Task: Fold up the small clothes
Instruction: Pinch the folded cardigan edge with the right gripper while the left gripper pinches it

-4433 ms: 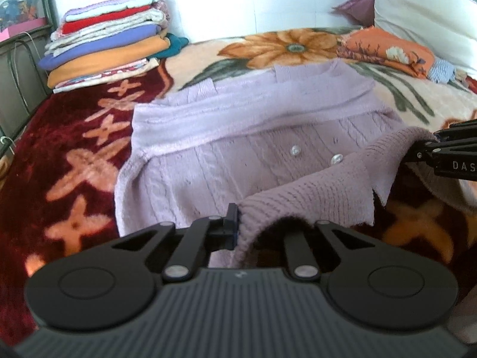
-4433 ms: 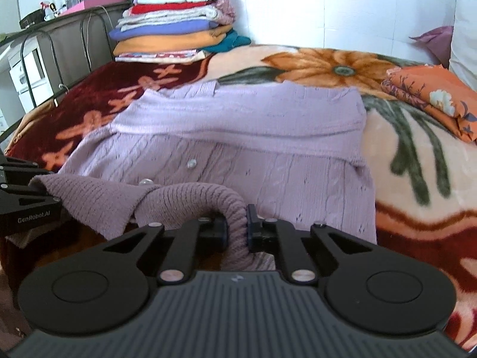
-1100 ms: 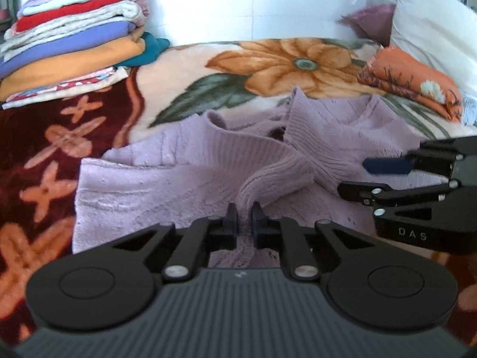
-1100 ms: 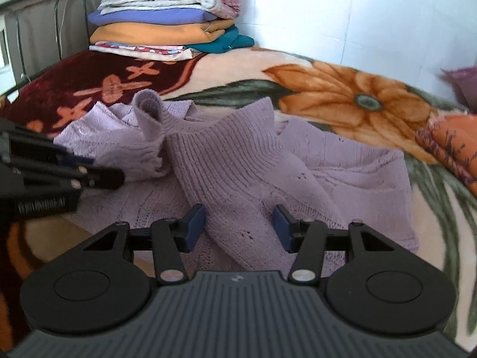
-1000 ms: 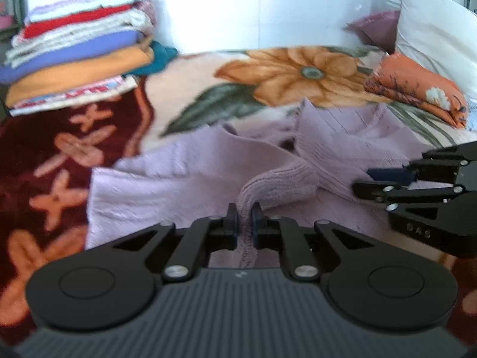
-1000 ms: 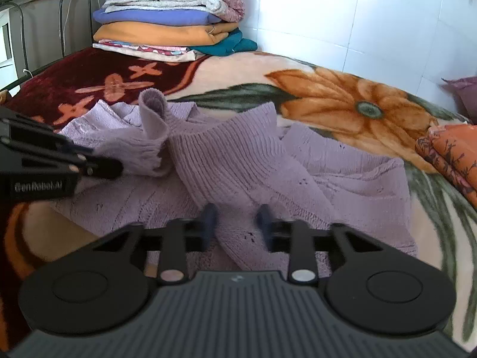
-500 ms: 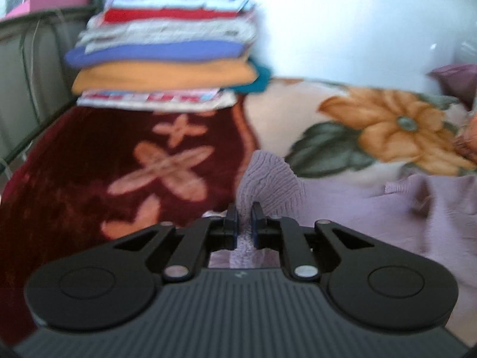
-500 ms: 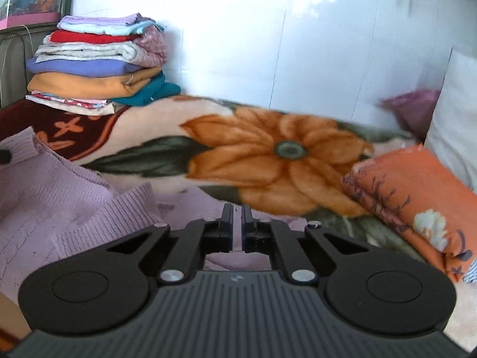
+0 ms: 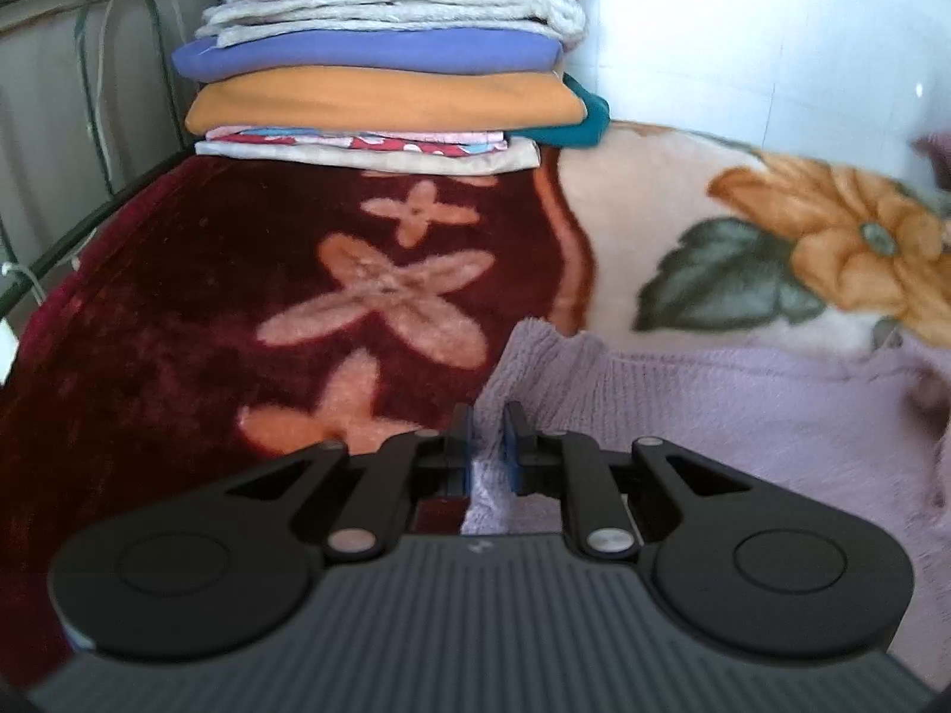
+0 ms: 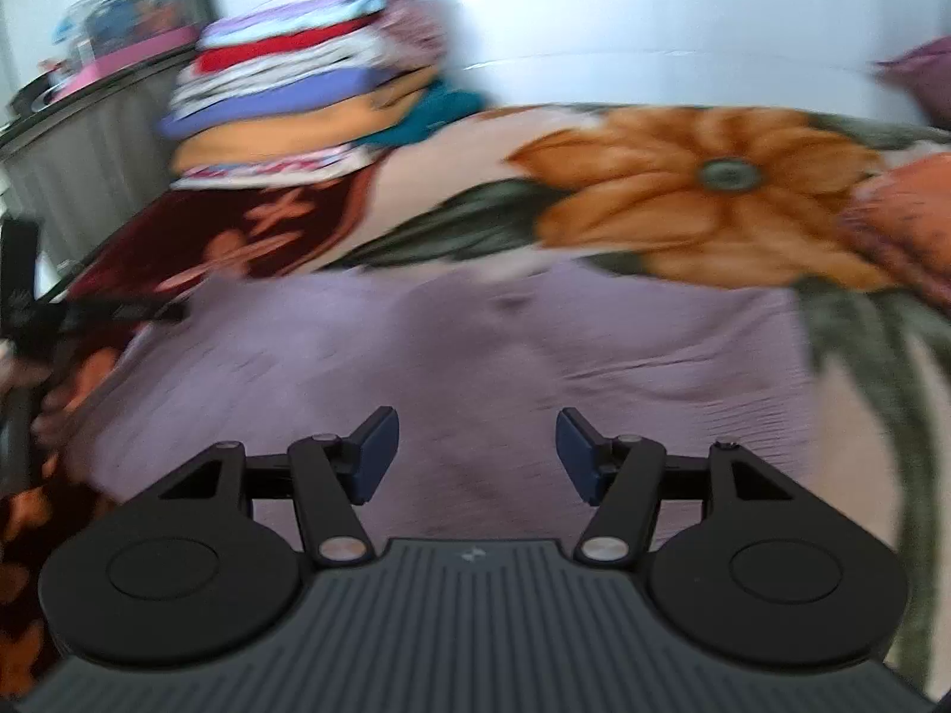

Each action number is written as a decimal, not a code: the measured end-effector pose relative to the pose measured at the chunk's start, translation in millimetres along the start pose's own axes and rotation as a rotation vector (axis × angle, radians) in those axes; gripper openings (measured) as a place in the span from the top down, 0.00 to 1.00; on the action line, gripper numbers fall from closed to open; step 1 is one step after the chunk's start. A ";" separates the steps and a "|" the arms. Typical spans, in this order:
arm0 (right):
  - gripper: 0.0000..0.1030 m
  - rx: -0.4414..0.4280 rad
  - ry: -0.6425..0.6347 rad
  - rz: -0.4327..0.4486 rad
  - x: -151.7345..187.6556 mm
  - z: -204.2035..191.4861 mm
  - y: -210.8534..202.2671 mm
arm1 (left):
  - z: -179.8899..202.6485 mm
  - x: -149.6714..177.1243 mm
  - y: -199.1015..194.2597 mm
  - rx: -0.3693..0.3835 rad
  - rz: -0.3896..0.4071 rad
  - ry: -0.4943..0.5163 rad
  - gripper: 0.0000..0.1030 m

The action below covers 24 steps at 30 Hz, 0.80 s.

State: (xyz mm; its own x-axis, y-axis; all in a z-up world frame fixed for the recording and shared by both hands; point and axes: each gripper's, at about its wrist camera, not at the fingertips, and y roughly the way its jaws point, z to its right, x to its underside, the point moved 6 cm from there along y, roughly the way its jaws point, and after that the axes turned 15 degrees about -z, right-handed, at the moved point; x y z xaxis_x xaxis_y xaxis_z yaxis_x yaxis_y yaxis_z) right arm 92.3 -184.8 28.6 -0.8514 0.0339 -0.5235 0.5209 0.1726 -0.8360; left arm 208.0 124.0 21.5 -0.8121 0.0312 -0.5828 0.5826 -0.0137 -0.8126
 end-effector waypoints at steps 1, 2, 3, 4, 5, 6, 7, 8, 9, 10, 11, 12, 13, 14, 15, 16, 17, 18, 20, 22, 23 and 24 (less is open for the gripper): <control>0.35 0.003 -0.032 -0.007 -0.4 -7.6 3.8 | 0.2 1.0 -4.5 0.000 -0.002 -0.012 0.86; 0.35 0.018 -0.065 -0.015 0.3 -14.8 7.5 | 0.1 2.5 -8.8 -0.005 -0.003 -0.016 0.86; 0.33 0.038 -0.094 -0.027 0.6 -20.4 12.6 | 0.4 4.9 -13.3 -0.008 -0.004 -0.016 0.86; 0.31 0.060 -0.123 -0.044 1.8 -25.8 19.3 | 1.0 8.4 -18.3 -0.005 -0.005 -0.013 0.86; 0.30 0.082 -0.153 -0.059 3.5 -30.1 25.9 | 1.7 11.6 -21.6 0.001 -0.008 -0.008 0.86; 0.30 0.107 -0.178 -0.058 4.2 -33.6 30.3 | 2.4 14.6 -24.1 0.002 -0.014 -0.004 0.86; 0.30 0.133 -0.207 -0.047 5.4 -37.1 33.4 | 2.8 18.2 -26.7 0.000 -0.020 -0.001 0.86; 0.31 0.158 -0.239 -0.036 6.8 -40.1 35.6 | 3.2 21.0 -28.9 0.003 -0.020 0.002 0.86; 0.37 0.188 -0.260 -0.022 7.8 -42.6 36.7 | 3.7 23.6 -30.8 0.009 -0.019 0.005 0.86; 0.51 0.200 -0.265 -0.011 7.6 -43.0 36.2 | 4.4 26.5 -32.2 0.015 -0.023 0.007 0.86; 0.62 0.201 -0.251 -0.002 6.2 -42.3 34.6 | 5.3 28.7 -32.9 0.022 -0.028 0.007 0.86; 0.81 0.212 -0.230 0.006 3.7 -39.5 32.0 | 6.3 30.9 -33.2 0.033 -0.031 0.008 0.86; 0.84 0.220 -0.204 0.026 -0.3 -34.0 26.8 | 7.1 32.6 -32.9 0.043 -0.034 0.007 0.86; 0.85 0.223 -0.177 0.054 -5.3 -27.0 20.1 | 8.2 34.5 -33.0 0.050 -0.035 0.006 0.86; 0.85 0.231 -0.147 0.083 -12.1 -18.4 12.3 | 9.5 36.3 -32.4 0.056 -0.035 0.009 0.86; 0.85 0.237 -0.119 0.101 -18.5 -8.9 6.1 | 11.4 37.6 -30.8 0.059 -0.037 0.015 0.86; 0.85 0.241 -0.084 0.114 -24.2 2.6 -0.1 | 13.1 38.9 -29.2 0.058 -0.040 0.020 0.86; 0.85 0.249 -0.037 0.127 -31.0 17.7 -5.7 | 14.9 40.2 -27.1 0.054 -0.043 0.026 0.86; 0.85 0.266 0.052 0.137 -40.1 48.0 -11.7 | 16.6 42.9 -23.8 0.049 -0.048 0.032 0.86; 0.85 0.267 0.171 0.130 -46.7 84.1 -8.7 | 17.8 45.0 -20.5 0.042 -0.051 0.033 0.86; 0.85 0.282 0.237 0.128 -47.6 102.6 -5.0 | 17.9 45.9 -18.9 0.037 -0.050 0.032 0.86; 0.85 0.321 0.277 0.125 -47.4 117.3 -1.3 | 17.9 46.6 -17.2 0.030 -0.049 0.031 0.86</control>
State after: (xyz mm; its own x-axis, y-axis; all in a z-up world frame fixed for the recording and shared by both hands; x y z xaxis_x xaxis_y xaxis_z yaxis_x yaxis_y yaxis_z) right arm 139.2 -302.1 35.2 -0.7424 0.3057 -0.5961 0.5763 -0.1623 -0.8009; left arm 159.5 107.8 8.3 -0.8377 0.0635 -0.5424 0.5408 -0.0416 -0.8401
